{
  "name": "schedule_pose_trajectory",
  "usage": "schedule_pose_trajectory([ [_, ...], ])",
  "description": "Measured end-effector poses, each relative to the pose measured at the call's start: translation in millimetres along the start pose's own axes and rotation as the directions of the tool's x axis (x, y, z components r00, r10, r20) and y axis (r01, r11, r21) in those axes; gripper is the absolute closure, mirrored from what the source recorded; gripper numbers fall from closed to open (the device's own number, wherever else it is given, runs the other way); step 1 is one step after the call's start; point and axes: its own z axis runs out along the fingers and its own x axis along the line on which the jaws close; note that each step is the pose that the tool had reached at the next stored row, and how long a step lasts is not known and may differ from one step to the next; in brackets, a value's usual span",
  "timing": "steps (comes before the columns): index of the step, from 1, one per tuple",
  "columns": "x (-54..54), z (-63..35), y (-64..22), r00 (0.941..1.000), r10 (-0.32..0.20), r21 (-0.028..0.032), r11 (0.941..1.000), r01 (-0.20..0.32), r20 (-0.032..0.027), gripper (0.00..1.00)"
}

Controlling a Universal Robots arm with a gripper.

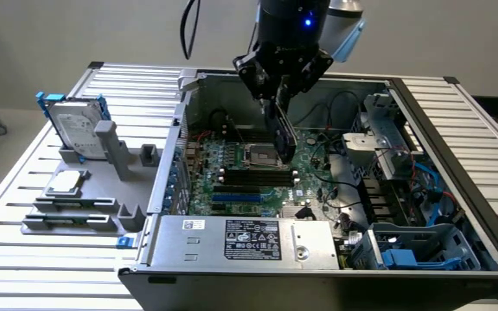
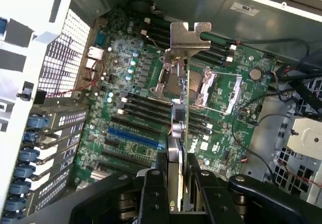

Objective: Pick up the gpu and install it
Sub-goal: 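Insert the gpu into the slot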

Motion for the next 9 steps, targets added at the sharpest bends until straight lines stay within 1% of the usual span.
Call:
schedule_pose_trajectory([
  [2,0.1,1.2,0.0,0.9993,-0.037,0.0001,0.9993,0.037,-0.0013,0.74],
  [5,0.1,2.9,-0.1,0.9959,-0.091,0.0,0.9959,0.091,-0.0032,0.74],
  [7,0.1,4.2,-0.2,0.992,-0.126,0.0,0.992,0.126,-0.0044,0.74],
  [9,0.1,5.6,-0.3,0.9865,-0.164,0.0,0.9865,0.164,-0.0058,0.74],
])
